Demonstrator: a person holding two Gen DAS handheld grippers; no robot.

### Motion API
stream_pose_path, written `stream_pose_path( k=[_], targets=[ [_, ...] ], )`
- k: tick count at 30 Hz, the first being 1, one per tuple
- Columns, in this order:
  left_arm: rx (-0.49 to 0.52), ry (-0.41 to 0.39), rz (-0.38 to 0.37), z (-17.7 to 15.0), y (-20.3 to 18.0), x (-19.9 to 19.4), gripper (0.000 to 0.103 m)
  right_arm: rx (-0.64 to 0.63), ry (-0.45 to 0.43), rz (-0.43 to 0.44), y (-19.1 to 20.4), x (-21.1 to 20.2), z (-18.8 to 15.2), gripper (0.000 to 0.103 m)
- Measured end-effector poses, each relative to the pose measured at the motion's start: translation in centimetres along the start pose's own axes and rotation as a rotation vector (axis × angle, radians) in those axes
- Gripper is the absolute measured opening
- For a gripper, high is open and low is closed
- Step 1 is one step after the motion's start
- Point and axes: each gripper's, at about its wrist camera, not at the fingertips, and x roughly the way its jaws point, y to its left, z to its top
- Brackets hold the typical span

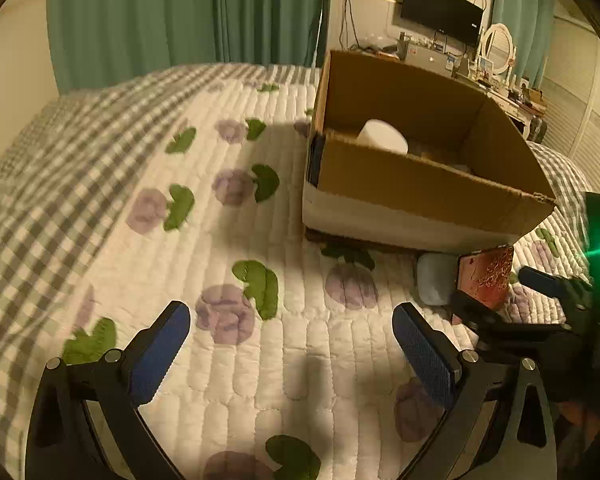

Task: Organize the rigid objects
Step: 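Grasp the rose-patterned compact mirror with the right gripper, then grasp the light-blue earbud case with the left gripper while the right holds the mirror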

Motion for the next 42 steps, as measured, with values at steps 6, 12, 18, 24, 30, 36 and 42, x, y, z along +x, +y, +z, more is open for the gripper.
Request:
stream_pose_path(
  k=[6,12,18,24,30,36,42],
  targets=[
    [0.01,0.0,-0.002,0.0,-0.4,-0.1,0.103,-0.03,0.039,0.007,0.8,2.3,0.1,0.072],
    [0.053,-0.021,0.001,0.3,-2.1,-0.4,0.103,-0.029,-0.019,0.017,-0.3,-1.1,-0.9,0.071],
    [0.091,-0.015,-0.027,0.1,-5.1,0.1,0.103,0.031,-0.083,-0.04,-3.3,-5.8,-2.0,0.071],
    [0.108,-0.041,-0.038,0.5,-7.9,1.4,0.103,0.022,-0.049,-0.084,-5.1,-6.4,-0.7,0.071],
    [0.092,0.013,-0.062,0.7,-9.8,4.8,0.097,0.041,0.0,-0.102,-6.5,-5.1,-0.3,0.071],
    [0.13,0.051,-0.065,0.8,-11.7,7.6,0.085,0.116,0.052,-0.087,-7.6,-3.4,-0.1,0.071],
    [0.172,0.049,-0.067,0.9,-12.8,9.0,0.067,0.146,0.089,-0.05,-8.1,-2.2,0.1,0.071]
  ],
)
